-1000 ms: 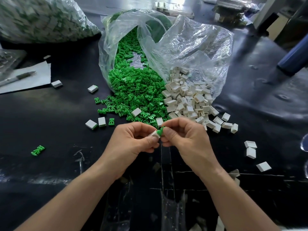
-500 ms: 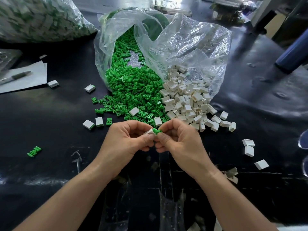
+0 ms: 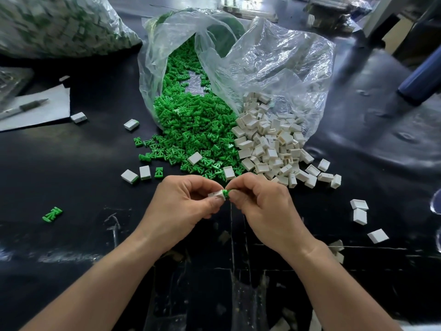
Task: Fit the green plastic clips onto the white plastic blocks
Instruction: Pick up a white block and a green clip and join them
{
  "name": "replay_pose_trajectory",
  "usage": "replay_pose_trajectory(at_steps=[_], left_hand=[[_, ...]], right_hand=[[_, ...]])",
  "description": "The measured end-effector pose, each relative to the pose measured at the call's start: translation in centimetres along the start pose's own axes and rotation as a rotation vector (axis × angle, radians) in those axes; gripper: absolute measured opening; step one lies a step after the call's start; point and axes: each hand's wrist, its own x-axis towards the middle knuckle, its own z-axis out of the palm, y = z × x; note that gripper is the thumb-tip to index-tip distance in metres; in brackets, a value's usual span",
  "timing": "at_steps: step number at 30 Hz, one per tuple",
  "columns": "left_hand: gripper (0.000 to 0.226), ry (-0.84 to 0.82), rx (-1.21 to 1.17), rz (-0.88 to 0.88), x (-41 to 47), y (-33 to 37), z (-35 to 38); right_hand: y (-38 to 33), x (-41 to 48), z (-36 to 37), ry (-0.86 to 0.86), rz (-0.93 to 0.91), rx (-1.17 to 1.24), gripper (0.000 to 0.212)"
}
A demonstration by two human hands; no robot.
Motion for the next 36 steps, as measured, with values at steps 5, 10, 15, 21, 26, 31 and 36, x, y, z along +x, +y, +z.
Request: replay_pose_trajectory(at_steps=[5, 10, 15, 21, 26, 31, 36], left_hand=[[0.023, -0.022, -0.038, -0.016, -0.04, 0.13, -0.05], [0.022, -0.023, 0.013, -0.002, -0.30, 0.19, 0.05], [0.013, -0.042, -0.068, -0.051, -0.15, 0.21, -0.04], [0.006, -0.078, -0.061, -0.024, -0.14, 0.31, -0.37], [0.010, -0.080, 0.054, 0.015, -0.25, -0.17, -0.33], [0.014, -0.089, 0.206, 0.047, -0.56, -0.58, -0.33], [0.016, -0.053, 0.340, 0.111, -0.82, -0.66, -0.07]], right_hand=[[-0.15, 0.16, -0.53, -0.052, -0.009, -0.028, 0.007], [-0.09, -0.06, -0.34, -0.076, 0.011, -0.052, 0.007], [-0.03, -0.09, -0.33, -0.068, 0.091, 0.061, 0.009], [0.02, 0.07, -0.39, -0.029, 0.218, 0.240, 0.015], [-0.03, -0.07, -0.56, -0.111, 0.030, -0.080, 0.007], [-0.21, 0.00, -0.57, -0.166, -0.109, -0.290, 0.010], [-0.34, -0.22, -0.52, -0.224, -0.156, -0.422, 0.014]])
